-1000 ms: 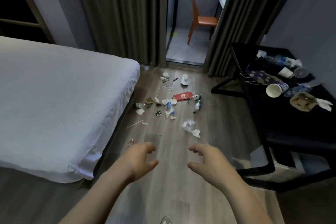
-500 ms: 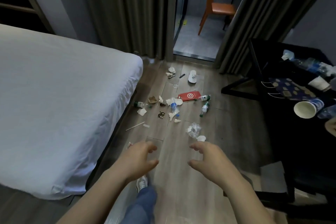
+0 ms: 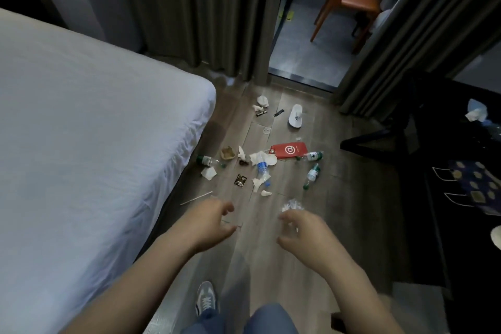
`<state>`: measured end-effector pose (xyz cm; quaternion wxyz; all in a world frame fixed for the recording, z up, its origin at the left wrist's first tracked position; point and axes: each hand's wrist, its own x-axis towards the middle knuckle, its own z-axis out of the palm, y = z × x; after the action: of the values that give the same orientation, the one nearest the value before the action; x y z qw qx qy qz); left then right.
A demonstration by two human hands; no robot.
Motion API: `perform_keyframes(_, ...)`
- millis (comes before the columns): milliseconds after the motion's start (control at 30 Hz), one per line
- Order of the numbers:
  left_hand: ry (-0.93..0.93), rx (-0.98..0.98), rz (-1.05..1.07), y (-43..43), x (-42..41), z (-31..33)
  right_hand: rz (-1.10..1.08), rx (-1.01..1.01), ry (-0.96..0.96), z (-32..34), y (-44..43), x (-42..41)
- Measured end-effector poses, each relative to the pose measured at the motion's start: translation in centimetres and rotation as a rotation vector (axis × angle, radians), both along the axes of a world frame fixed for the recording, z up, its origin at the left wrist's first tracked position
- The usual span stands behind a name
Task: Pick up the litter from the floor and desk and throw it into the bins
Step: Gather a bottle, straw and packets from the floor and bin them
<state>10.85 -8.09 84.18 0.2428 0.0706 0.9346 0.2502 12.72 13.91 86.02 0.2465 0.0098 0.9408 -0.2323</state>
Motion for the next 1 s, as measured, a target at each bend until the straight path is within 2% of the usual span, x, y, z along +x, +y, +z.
perform_keyframes(233, -0.032, 0.012, 0.085, 0.5, -7.5, -2.5, 0.117, -0.002, -0.058, -1.9, 0.9, -10.4)
perform_keyframes(533, -0.102, -0.035, 0.474, 3.5, -18.6, -10.5, 0.410, 0.046, -0.123, -8.8, 3.6, -28.6)
perform_keyframes(733, -0.186, -0.049, 0.696, 3.3, -21.9, -19.2, 0.548, 0.069, -0.150, -17.4, 2.4, -36.2)
perform_keyframes(1000, -0.328, -0.100, 0.817, -1.1, -20.1, -35.2, 0.648, 0.067, -0.229, -33.7, -1.4, -38.1)
